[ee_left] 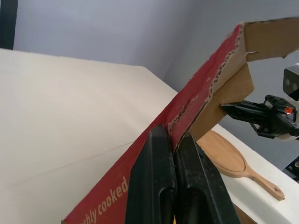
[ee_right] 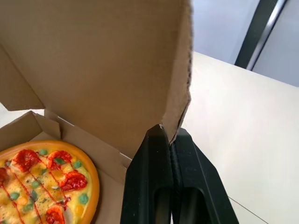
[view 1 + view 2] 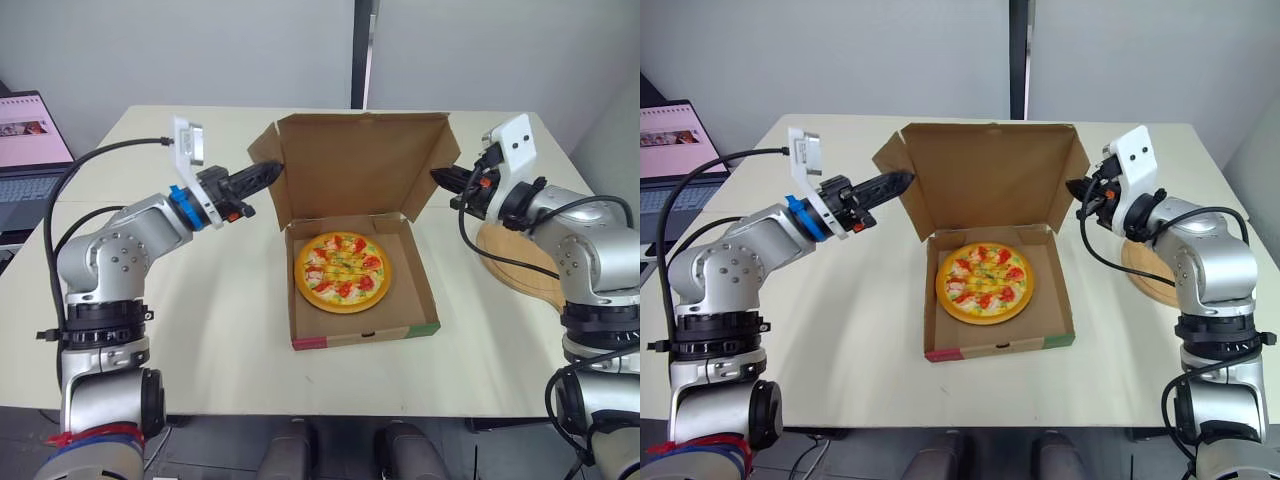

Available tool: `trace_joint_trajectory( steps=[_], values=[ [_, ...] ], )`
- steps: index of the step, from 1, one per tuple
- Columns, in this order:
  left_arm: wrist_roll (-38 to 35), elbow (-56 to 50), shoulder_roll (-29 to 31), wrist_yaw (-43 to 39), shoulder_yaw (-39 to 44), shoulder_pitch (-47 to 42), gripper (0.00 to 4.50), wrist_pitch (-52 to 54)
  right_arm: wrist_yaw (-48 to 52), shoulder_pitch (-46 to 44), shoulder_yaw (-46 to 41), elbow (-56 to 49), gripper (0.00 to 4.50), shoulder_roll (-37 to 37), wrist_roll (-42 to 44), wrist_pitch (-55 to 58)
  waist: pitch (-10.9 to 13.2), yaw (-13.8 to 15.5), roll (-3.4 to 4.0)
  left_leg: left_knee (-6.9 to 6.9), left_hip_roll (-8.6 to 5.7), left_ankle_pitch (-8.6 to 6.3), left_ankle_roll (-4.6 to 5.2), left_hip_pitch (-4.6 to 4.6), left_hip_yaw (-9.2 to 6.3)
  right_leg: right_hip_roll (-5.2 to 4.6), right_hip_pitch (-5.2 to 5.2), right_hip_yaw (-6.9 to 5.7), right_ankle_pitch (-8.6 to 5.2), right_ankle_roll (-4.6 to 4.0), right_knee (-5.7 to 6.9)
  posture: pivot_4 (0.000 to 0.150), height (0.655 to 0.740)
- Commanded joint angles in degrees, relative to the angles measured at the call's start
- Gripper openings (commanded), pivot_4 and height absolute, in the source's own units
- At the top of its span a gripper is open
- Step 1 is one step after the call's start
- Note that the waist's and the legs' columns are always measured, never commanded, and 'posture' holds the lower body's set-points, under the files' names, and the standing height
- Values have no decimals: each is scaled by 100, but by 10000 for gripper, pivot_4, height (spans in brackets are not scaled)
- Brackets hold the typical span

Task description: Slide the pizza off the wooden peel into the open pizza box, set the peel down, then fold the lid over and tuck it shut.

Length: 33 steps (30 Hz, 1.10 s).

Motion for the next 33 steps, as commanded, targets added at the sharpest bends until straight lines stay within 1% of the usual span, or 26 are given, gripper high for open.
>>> trace_joint_trajectory(
  steps=[1,5,9,14,16,24,33],
  values=[
    [211,-47,-190,-40,-182,-363,0,-188,-106,-53,-328,-516,73,-218,208,193,0,-9,0,-1,0,0,0,0,1,0,0,1,0,0,0,1500,7400],
    [431,219,-552,-46,-403,-749,0,-187,-287,79,-562,-872,73,-379,336,527,0,-17,-1,-2,0,0,0,-1,-1,1,0,-1,0,0,0,1500,7400],
    [603,245,-782,71,-476,-869,0,-110,-502,147,-717,-1259,73,-371,482,979,0,-41,-1,-3,0,0,1,-1,1,2,-1,1,0,0,1,1500,7400],
    [577,-53,-985,344,-390,-711,0,107,-819,451,-775,-1958,73,-277,647,1482,0,-48,-1,-6,3,0,0,-1,1,3,-5,4,0,0,2,1500,7400],
    [597,-282,-998,455,-377,-519,0,148,-1006,587,-806,-2224,73,-171,682,1684,0,-50,-1,-6,2,0,0,-1,2,3,-5,6,0,0,2,1500,7400],
    [207,-1223,-1150,890,-72,-14,0,580,-1370,964,-988,-2985,73,96,936,2256,0,-44,-1,-4,2,0,0,1,2,3,-2,8,0,0,2,1500,7400],
    [-185,-1697,-1355,1380,150,280,0,1030,-1674,1258,-1071,-3454,73,466,1067,2624,0,-30,-1,-3,2,1,0,1,1,4,0,6,0,0,2,1500,7400]
  ],
)
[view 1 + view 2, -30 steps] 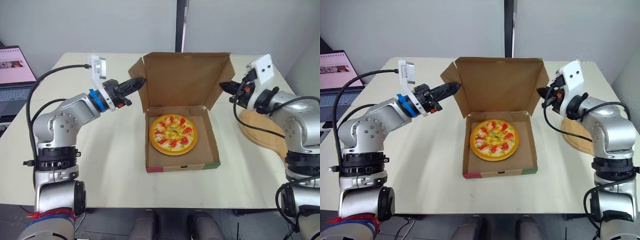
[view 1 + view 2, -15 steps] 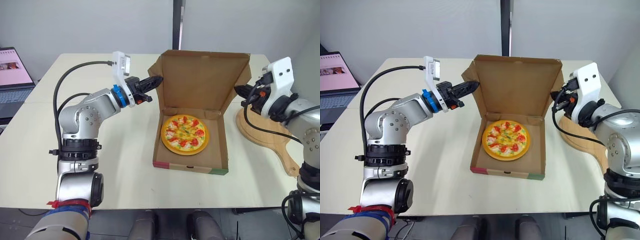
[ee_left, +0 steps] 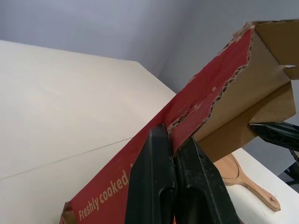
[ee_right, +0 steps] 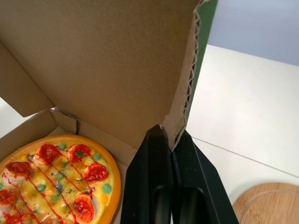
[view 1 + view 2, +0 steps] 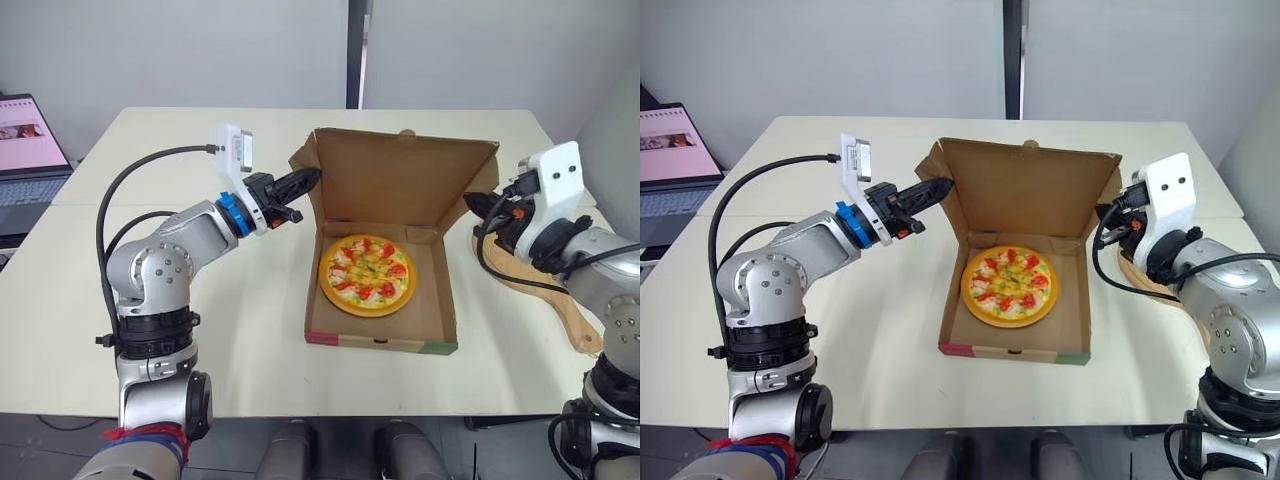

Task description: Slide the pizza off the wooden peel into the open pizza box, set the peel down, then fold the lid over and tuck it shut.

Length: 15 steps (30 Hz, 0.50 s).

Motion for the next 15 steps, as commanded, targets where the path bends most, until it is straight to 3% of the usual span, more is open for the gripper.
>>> trace_joint_trajectory(
  steps=[1,15],
  values=[
    [-367,-520,-47,45,-27,111,0,202,-31,144,32,-439,73,170,262,71,0,-2,0,0,0,0,0,0,0,0,0,0,0,0,0,1500,7400],
    [-1050,-1290,-262,808,293,1017,0,425,-342,1183,219,-1235,73,585,144,-330,-1,-8,0,-2,1,0,-1,9,-1,4,5,2,0,1,2,1500,7400]
  ],
)
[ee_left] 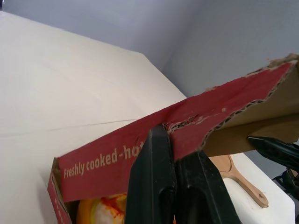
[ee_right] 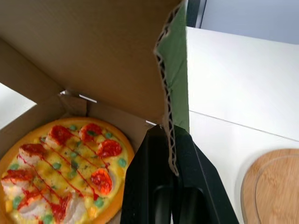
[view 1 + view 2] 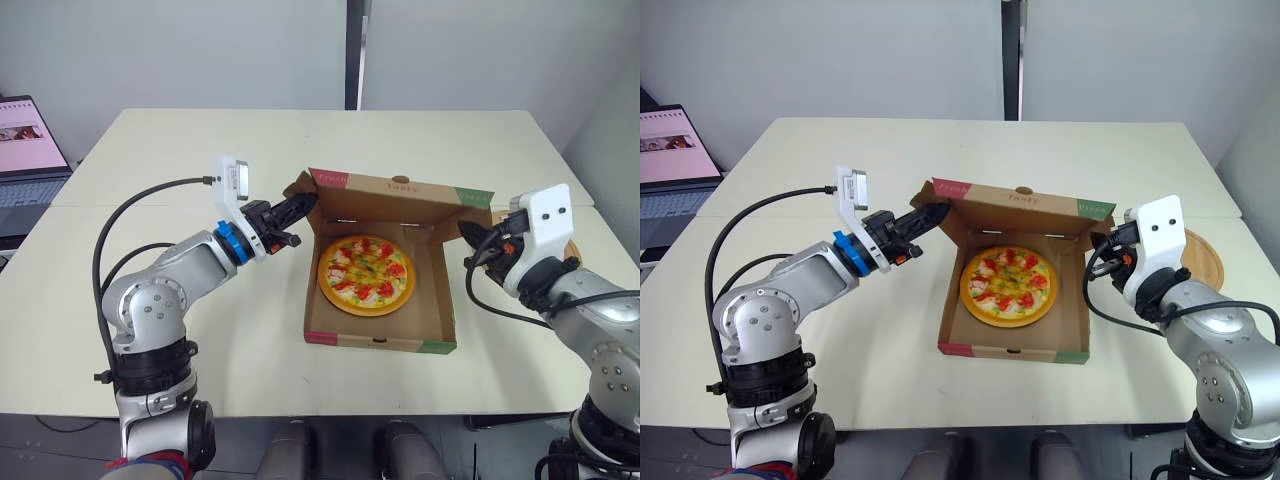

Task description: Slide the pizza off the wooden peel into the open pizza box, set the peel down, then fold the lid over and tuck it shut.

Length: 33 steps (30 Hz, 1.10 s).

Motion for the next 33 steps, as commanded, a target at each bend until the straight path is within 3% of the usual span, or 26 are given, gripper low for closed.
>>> trace_joint_trajectory(
  steps=[1,9,26,29,33],
  values=[
    [-398,-403,-7,93,12,93,0,84,54,156,174,-363,73,26,172,-188,0,0,0,0,0,0,0,0,0,0,0,0,0,0,0,1500,7400],
    [-722,-722,257,220,44,737,0,69,54,865,308,-587,73,119,112,-808,-1,-5,0,-1,2,0,0,3,1,4,1,5,0,0,0,1500,7400],
    [-658,-1010,532,119,-119,1550,0,-377,-71,2234,1010,-615,73,179,-311,-2301,-4,-9,0,-3,6,0,-1,10,3,10,5,12,-1,1,-1,1500,7400],
    [-587,-981,607,80,-172,1572,0,-486,-12,2273,941,-581,5971,165,-258,-2382,-4,-7,0,-4,6,0,-1,9,3,10,4,12,-1,1,-2,1500,7400],
    [-554,-945,654,47,-221,1569,0,-591,163,2345,884,-576,18730,34,-174,-2419,-4,-3,0,-3,6,0,-1,8,2,10,4,12,-1,1,-2,1500,7400]
  ],
)
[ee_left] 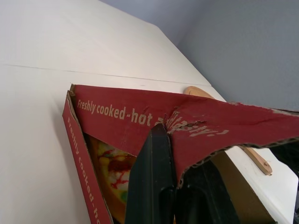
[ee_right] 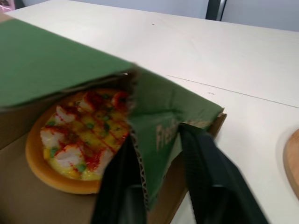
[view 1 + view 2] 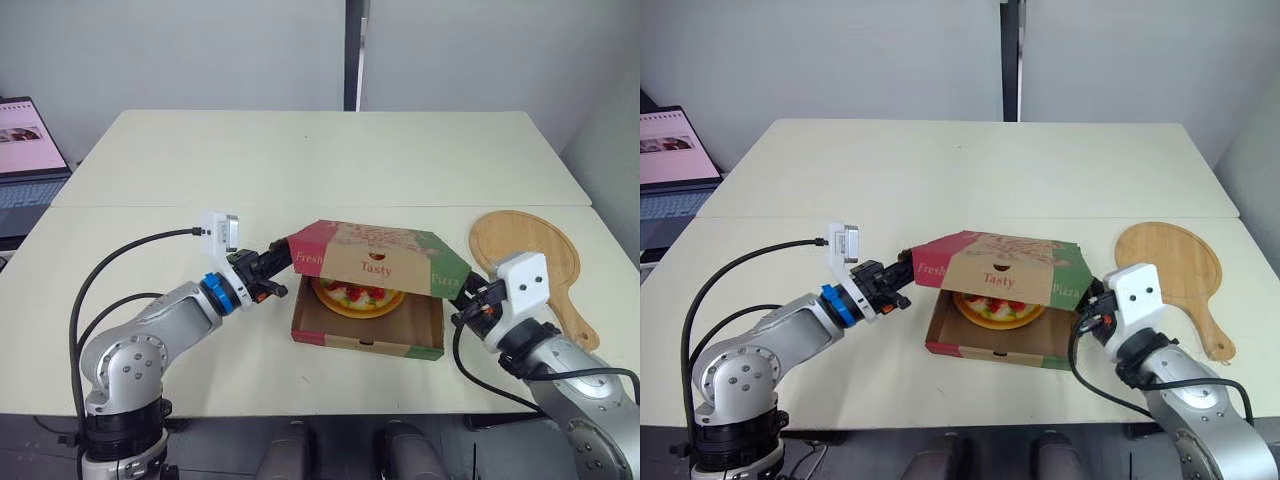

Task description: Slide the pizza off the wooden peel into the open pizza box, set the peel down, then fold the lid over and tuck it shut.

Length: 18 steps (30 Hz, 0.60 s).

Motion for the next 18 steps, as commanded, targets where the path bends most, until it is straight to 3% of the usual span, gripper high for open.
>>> trace_joint_trajectory(
  steps=[1,2,6,15,18],
  values=[
    [7,-151,90,-91,-47,-4,0,-148,215,52,-81,-98,22531,-148,168,-164,0,2,0,0,0,0,0,0,-1,0,0,-1,0,0,0,1500,7400],
    [16,-142,96,-97,-52,-10,0,-163,314,93,-106,-87,23981,-272,182,-165,0,3,0,0,0,0,0,0,-1,0,0,-2,0,0,0,1500,7400],
    [71,-137,137,-143,-90,-19,0,-220,896,389,-338,44,36788,-924,242,-219,0,14,-1,1,0,-1,1,-2,-1,0,2,-4,0,0,-4,1500,7400],
    [193,-61,218,-244,-142,-46,0,-385,2323,931,-1629,1124,36788,-2207,398,-817,2,17,-3,2,1,-1,3,-2,1,2,6,-4,0,1,-5,1500,7400],
    [211,-49,229,-267,-152,-45,0,-403,2429,336,-1979,1671,30666,-2373,664,-771,3,9,-4,3,3,-1,3,0,5,4,7,-1,0,1,-5,1500,7400]
  ],
)
